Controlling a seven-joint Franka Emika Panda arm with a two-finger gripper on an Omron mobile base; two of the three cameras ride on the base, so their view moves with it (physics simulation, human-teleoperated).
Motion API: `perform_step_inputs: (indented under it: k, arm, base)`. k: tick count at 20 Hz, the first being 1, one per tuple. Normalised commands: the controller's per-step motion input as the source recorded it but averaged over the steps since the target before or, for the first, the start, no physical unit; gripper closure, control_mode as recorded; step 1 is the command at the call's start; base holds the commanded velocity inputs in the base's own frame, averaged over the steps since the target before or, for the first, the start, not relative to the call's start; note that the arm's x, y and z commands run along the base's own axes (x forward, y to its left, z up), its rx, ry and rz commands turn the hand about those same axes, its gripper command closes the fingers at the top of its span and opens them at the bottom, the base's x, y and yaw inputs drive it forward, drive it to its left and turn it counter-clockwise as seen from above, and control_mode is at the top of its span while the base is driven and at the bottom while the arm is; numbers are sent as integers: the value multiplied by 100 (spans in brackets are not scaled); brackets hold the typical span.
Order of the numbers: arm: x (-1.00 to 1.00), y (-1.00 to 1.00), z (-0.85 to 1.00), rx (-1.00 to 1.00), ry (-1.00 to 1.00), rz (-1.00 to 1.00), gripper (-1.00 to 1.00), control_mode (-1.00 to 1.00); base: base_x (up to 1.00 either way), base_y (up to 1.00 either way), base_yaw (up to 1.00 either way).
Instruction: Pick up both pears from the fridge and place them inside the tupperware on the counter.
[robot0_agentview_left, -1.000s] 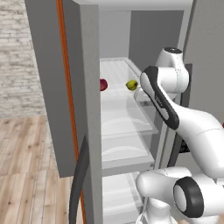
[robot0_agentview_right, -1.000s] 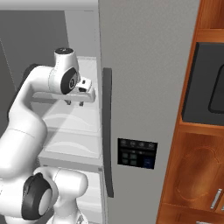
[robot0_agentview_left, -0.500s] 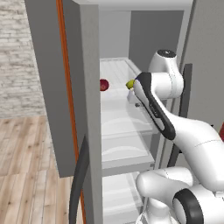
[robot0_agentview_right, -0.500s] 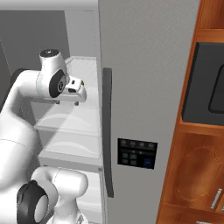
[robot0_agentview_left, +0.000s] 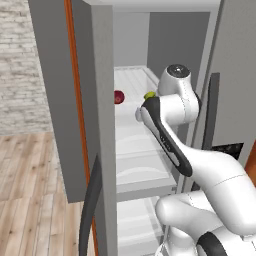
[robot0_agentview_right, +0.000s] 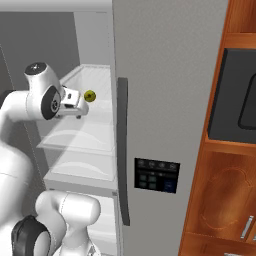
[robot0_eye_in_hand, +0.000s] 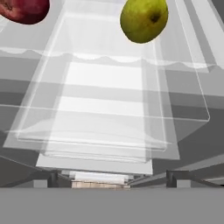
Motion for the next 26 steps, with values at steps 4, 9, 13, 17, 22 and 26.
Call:
perform_step_inputs:
  k: [4, 9, 13, 17, 22, 26]
  arm:
    - [16, -5, 0, 0, 0, -6, -100, -100]
    - [27, -18, 0, 3, 0, -10, -100, -100]
    - [20, -18, 0, 10, -2, -9, -100, -100]
    - [31, -2, 0, 8, 0, -6, -100, -100]
    - [52, 0, 0, 4, 0, -1, -100, -100]
    - [62, 0, 0, 0, 2, 0, -100, -100]
  base:
    - [0, 0, 0]
    - [0, 0, 0]
    - [0, 0, 0]
    - [0, 0, 0]
    - [0, 0, 0]
    - [0, 0, 0]
